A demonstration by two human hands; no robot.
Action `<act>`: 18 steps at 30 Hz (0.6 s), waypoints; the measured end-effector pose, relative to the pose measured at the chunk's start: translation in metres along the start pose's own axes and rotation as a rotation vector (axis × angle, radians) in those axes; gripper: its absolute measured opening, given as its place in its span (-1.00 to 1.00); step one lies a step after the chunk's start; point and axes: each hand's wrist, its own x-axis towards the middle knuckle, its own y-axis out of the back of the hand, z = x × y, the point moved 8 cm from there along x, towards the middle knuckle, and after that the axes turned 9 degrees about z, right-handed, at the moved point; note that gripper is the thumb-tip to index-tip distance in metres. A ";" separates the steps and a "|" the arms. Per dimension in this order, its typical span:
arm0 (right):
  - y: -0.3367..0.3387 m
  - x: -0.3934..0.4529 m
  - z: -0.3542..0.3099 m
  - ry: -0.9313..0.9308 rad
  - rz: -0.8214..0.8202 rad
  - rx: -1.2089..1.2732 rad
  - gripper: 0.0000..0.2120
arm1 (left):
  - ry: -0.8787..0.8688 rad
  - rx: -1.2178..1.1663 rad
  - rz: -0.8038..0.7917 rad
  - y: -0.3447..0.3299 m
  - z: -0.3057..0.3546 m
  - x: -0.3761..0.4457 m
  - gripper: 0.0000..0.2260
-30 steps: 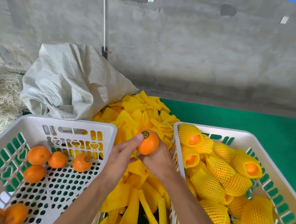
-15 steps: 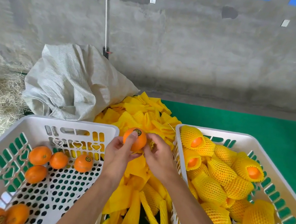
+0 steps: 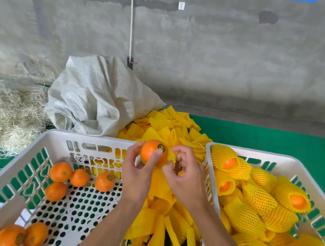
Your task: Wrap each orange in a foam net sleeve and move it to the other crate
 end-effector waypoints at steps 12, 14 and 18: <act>-0.006 0.002 0.035 -0.125 -0.075 -0.213 -0.86 | 0.145 0.118 -0.187 -0.015 -0.011 -0.012 -0.42; -0.005 0.002 0.035 -0.115 -0.055 -0.208 -0.81 | 0.117 0.126 -0.174 -0.014 -0.008 -0.009 -0.43; 0.007 0.006 0.039 -0.167 0.065 -0.212 -0.78 | 0.016 0.232 -0.143 -0.012 -0.005 -0.008 -0.42</act>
